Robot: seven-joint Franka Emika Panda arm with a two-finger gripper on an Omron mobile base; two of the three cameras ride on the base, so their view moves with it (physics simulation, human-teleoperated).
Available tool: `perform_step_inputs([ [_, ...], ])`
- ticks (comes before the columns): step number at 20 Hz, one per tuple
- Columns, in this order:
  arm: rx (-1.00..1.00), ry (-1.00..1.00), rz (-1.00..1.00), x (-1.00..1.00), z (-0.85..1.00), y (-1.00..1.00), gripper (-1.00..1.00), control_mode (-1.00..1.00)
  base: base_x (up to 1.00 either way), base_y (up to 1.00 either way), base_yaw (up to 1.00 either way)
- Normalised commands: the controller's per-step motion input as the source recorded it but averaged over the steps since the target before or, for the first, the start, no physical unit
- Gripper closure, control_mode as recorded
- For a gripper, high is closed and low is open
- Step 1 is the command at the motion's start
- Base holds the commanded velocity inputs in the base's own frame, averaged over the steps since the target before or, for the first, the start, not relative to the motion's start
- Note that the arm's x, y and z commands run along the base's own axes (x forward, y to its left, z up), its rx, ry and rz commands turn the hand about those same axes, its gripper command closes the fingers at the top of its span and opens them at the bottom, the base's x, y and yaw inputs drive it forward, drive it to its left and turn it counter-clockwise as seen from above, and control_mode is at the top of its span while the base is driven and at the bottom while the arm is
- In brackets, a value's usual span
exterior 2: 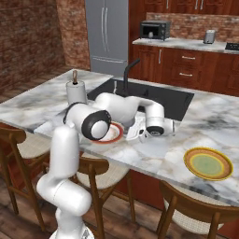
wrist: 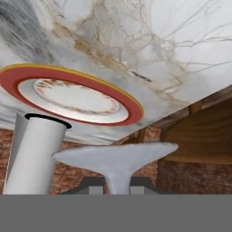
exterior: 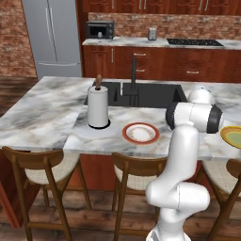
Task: Retrieve the wine glasses from the counter and place one next to each plate.
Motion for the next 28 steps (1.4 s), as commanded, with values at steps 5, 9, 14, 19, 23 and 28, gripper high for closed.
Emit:
perform_step_inputs([
  [5, -0.07, 0.00, 0.00, 0.00, -0.22, 0.06, 1.00, -1.00, 0.00, 0.00, 0.00],
  [9, 0.00, 0.00, 0.00, 0.03, -0.26, 0.00, 1.00, -1.00, 0.00, 0.00, 0.00],
  [14, 0.00, 0.00, 0.00, 0.10, -0.30, 0.00, 1.00, -1.00, 0.00, 0.00, 0.00],
  [19, 0.00, 0.00, 0.00, 0.10, -0.25, -0.01, 1.00, -1.00, 0.00, 0.00, 0.00],
  [23, 0.00, 0.00, 0.00, 0.09, -0.21, -0.12, 1.00, -1.00, 0.00, 0.00, 0.00],
  [28, 0.00, 0.00, 0.00, 0.13, -0.24, -0.09, 1.00, -1.00, 0.00, 0.00, 0.00],
])
